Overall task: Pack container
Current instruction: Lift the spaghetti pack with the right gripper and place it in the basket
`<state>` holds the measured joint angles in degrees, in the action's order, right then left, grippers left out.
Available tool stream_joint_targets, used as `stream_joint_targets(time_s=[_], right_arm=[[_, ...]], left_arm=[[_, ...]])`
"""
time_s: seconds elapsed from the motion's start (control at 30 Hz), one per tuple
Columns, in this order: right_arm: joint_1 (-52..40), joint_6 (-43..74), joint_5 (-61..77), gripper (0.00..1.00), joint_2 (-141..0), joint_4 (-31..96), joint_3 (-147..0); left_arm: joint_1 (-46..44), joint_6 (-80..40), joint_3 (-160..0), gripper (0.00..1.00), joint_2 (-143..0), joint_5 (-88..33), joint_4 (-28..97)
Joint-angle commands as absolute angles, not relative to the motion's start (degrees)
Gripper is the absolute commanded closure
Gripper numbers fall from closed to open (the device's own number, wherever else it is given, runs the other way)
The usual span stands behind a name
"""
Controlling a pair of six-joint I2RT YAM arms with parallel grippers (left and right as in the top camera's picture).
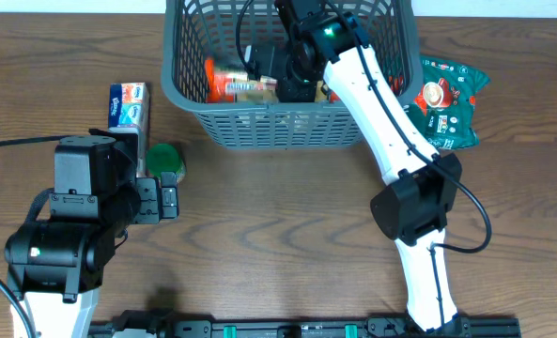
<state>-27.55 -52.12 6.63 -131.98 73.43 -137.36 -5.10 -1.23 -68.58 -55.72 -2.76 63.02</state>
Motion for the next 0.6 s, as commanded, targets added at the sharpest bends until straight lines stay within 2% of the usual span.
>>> stream_joint_targets(time_s=[0.0,0.03,0.17,0.27,0.43,0.57], right_arm=[[-27.46,-51.79,7.51,0.30,-128.90,74.04,-139.09],[-27.46,-51.13,7.49,0.20,-128.77,73.95,-139.09],[-27.46,-48.10,7.03,0.15,-127.15,72.29,-139.24],[-27.27,-39.97,4.51,0.01,-125.10,69.21,-140.59],[-25.10,-27.51,2.17,0.01,-119.79,64.01,-145.40],[-19.51,-9.52,-3.36,0.01,-115.00,62.78,-148.97]], left_arm=[[-5.32,-0.47,-69.56,0.01,-55.72,-2.31,63.24],[-5.32,-0.47,-69.56,0.01,-55.72,-2.31,63.22],[-5.32,-0.47,-69.56,0.01,-55.72,-2.31,63.22],[-5.32,-0.47,-69.56,0.01,-55.72,-2.31,63.22],[-5.32,-0.47,-69.56,0.01,-55.72,-2.31,63.24],[-5.32,-0.47,-69.56,0.01,-55.72,-2.31,63.24]])
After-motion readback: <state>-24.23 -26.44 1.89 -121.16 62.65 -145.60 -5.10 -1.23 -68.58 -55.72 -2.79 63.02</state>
